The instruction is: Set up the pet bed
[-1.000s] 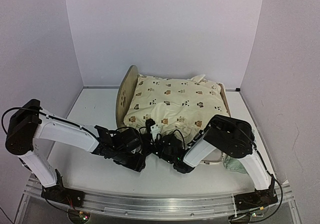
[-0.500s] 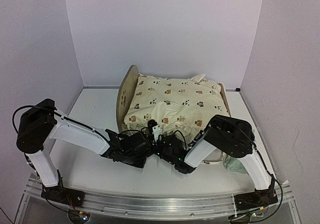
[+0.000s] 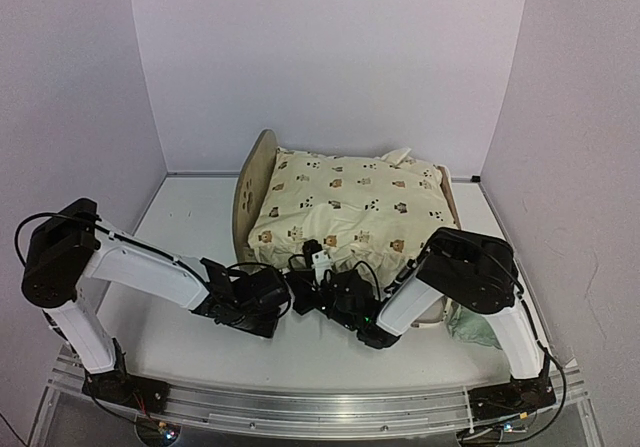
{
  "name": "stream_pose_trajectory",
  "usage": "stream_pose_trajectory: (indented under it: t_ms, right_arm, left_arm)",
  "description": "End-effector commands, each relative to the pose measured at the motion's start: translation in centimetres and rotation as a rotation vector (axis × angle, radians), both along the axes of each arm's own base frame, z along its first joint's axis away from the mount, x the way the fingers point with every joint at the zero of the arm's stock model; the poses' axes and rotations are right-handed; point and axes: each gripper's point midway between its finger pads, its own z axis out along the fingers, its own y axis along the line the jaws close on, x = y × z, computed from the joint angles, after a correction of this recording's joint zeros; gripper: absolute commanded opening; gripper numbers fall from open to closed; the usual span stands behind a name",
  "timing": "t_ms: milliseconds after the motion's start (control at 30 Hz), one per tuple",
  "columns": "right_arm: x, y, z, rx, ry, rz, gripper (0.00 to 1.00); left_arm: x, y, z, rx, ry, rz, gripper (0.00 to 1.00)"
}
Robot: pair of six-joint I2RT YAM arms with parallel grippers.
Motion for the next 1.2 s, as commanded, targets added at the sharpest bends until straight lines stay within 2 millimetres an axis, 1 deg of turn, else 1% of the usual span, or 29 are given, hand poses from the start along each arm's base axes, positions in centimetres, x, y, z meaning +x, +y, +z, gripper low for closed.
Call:
stream_pose_trajectory:
  t_ms: [0, 133, 267, 467, 733, 833, 933, 1000, 1167]
  right_arm:
    - [0.3, -1.3, 2.9, 0.044, -0.039, -0.071, 0.00]
    - [-0.1, -1.9, 3.0, 0.035, -0.039, -0.080, 0.00]
    - [-0.5, -2.6, 3.0, 0.021, -0.039, -0.093, 0.00]
    - [-0.9, -3.7, 2.4, 0.002, -0.027, -0.114, 0.00]
    - [-1.3, -3.9, 1.4, -0.005, -0.003, -0.111, 0.00]
    - [-1.2, -4.2, 1.0, -0.006, 0.010, -0.128, 0.00]
    - [-1.2, -4.4, 0.3, 0.000, 0.034, -0.139, 0.00]
    - [-1.4, -4.3, -0.3, 0.002, 0.052, -0.130, 0.00]
    - [-1.8, -4.3, -1.3, 0.003, 0.084, -0.119, 0.00]
  left_arm:
    - [0.4, 3.4, 2.3, 0.044, -0.046, 0.074, 0.00]
    - [1.0, 4.6, 4.1, 0.017, -0.072, 0.105, 0.00]
    - [1.2, 5.1, 5.7, 0.000, -0.090, 0.112, 0.00]
    - [1.5, 5.8, 7.7, 0.001, -0.118, 0.133, 0.00]
    - [2.1, 7.4, 11.3, -0.001, -0.185, 0.177, 0.00]
    - [2.7, 8.0, 12.9, -0.001, -0.219, 0.195, 0.00]
    - [3.8, 9.2, 14.8, 0.025, -0.258, 0.237, 0.00]
    - [4.7, 10.0, 16.3, 0.039, -0.293, 0.266, 0.00]
    - [6.6, 10.9, 20.1, 0.034, -0.372, 0.308, 0.00]
